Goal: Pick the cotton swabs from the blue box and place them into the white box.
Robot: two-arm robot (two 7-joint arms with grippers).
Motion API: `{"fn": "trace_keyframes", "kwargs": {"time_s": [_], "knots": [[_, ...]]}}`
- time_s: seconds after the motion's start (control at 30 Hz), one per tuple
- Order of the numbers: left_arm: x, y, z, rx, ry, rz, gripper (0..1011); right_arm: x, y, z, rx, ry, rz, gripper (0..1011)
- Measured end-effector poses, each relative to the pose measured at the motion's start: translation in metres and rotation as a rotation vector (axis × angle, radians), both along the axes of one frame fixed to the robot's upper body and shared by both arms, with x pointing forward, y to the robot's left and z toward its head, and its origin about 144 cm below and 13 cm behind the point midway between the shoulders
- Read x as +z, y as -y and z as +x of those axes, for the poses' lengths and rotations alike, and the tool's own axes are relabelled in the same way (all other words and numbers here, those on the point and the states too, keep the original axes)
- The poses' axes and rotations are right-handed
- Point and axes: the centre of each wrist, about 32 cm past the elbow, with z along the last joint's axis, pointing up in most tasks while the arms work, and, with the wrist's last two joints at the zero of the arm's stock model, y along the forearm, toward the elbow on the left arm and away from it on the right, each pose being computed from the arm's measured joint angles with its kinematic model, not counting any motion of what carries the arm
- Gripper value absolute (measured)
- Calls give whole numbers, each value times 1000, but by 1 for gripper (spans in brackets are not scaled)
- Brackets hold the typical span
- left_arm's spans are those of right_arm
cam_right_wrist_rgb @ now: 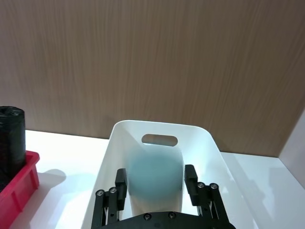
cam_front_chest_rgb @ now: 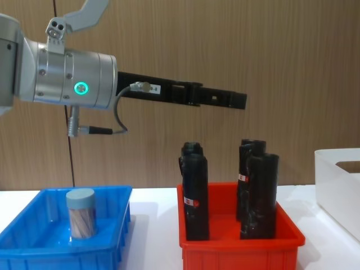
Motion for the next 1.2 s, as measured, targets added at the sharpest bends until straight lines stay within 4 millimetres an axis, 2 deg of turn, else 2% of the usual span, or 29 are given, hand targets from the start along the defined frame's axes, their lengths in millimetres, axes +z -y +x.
{"fn": "trace_keyframes", "kwargs": {"time_s": [0.03,0.07,0.1,0.33,1.2], "knots": [[0,0,0,0,0,0,1004,0,1,0,-2,1,1,758],[0,0,0,0,0,0,1004,0,1,0,-3,0,2,758],[0,0,0,0,0,0,1004,-1,2,0,-6,0,5,813],[0,0,0,0,0,0,1004,-2,6,0,-15,1,12,992],[0,0,0,0,0,0,1004,-2,8,-4,-7,19,24,1002]]}}
